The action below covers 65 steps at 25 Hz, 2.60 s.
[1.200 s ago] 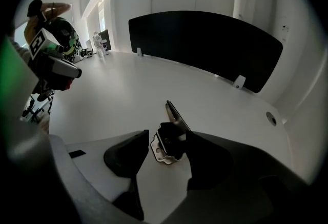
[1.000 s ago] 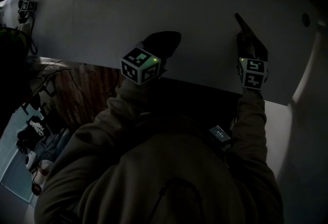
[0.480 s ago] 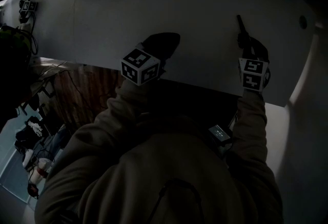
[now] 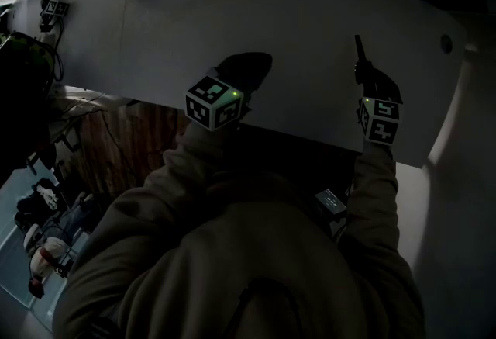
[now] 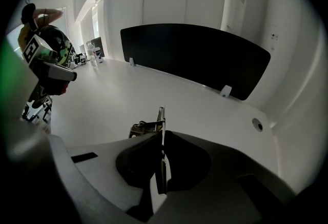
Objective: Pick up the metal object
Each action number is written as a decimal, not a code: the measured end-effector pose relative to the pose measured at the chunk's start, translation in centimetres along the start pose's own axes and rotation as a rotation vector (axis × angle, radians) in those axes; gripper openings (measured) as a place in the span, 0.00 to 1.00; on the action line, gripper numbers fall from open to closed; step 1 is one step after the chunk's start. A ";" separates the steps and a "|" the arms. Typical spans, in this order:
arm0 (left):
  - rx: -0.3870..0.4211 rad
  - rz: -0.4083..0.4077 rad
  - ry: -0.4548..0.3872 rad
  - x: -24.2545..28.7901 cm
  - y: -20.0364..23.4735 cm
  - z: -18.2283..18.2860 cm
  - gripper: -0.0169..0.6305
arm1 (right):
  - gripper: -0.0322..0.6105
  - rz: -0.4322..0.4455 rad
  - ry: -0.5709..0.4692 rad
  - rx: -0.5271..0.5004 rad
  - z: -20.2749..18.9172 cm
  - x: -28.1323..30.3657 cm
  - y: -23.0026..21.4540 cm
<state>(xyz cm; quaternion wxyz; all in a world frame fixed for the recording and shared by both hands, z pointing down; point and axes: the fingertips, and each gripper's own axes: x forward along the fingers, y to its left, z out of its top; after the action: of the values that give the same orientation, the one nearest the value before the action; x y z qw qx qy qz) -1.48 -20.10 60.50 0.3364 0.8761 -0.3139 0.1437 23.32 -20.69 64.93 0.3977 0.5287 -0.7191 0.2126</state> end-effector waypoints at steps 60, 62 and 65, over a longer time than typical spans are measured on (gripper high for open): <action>0.504 0.110 -0.578 -17.4 -10.7 38.7 0.03 | 0.08 -0.171 -0.933 -0.047 34.6 -39.6 -9.0; 0.516 0.101 -0.581 -17.4 -11.5 38.8 0.03 | 0.08 -0.168 -0.933 -0.043 34.4 -39.7 -9.0; 0.545 0.093 -0.587 -17.5 -12.6 39.3 0.03 | 0.08 -0.159 -0.935 -0.036 34.2 -39.3 -9.0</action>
<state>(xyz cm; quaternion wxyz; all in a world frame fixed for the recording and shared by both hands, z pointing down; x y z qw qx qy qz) -5.07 -31.61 17.35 -0.0192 0.9220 -0.3862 -0.0195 24.74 -25.46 12.24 0.0555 0.6143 -0.7818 -0.0918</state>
